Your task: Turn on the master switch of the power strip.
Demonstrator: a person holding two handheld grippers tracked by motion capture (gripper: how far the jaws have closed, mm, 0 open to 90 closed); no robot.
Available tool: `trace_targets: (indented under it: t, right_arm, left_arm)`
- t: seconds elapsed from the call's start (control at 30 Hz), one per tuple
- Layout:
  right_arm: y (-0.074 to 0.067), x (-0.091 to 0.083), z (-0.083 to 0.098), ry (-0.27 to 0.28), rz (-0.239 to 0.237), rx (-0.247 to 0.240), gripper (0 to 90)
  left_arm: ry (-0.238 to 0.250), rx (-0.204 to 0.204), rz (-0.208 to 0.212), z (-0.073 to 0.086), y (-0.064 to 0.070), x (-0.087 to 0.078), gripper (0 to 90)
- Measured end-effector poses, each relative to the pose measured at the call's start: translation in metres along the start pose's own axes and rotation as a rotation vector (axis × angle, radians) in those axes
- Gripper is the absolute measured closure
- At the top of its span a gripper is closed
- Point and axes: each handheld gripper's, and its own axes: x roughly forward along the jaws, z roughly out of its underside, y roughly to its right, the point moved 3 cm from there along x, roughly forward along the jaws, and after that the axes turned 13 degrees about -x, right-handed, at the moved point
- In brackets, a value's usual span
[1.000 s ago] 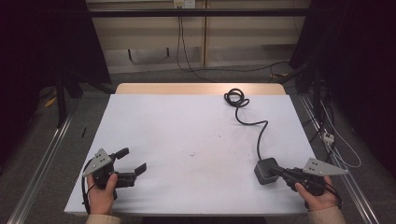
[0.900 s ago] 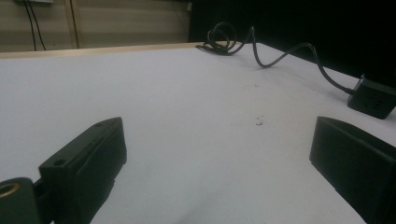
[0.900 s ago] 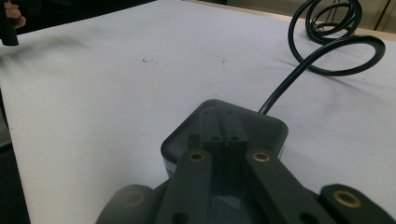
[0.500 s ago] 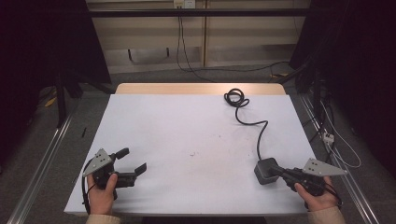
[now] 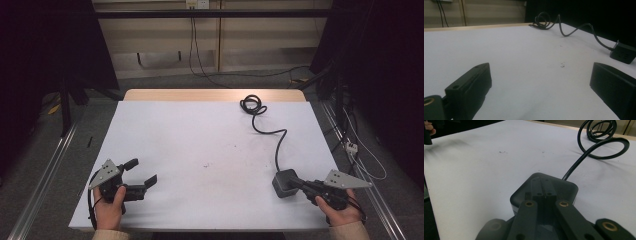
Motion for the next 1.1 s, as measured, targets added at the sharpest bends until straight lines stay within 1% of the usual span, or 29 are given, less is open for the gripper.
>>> trace_targets:
  t: [0.63,0.7,1.0,1.1]
  right_arm:
    - [-0.0012,0.0003,-0.0017,-0.02,0.006,-0.013,90.0]
    - [-0.0016,0.0005,-0.0025,-0.028,0.011,-0.021,90.0]
    - [-0.0015,0.0005,-0.0015,-0.025,0.01,-0.004,90.0]
    - [-0.0023,0.0011,-0.0026,-0.041,0.015,-0.005,90.0]
  left_arm:
    - [0.002,-0.001,0.001,0.0004,0.0011,0.0009,3.4]
    - [0.002,-0.001,0.002,0.0005,0.0013,0.001,3.4]
    - [0.005,-0.002,0.003,0.0002,0.0018,0.0,3.4]
    - [0.01,-0.002,0.003,0.0003,0.0017,0.0,3.4]
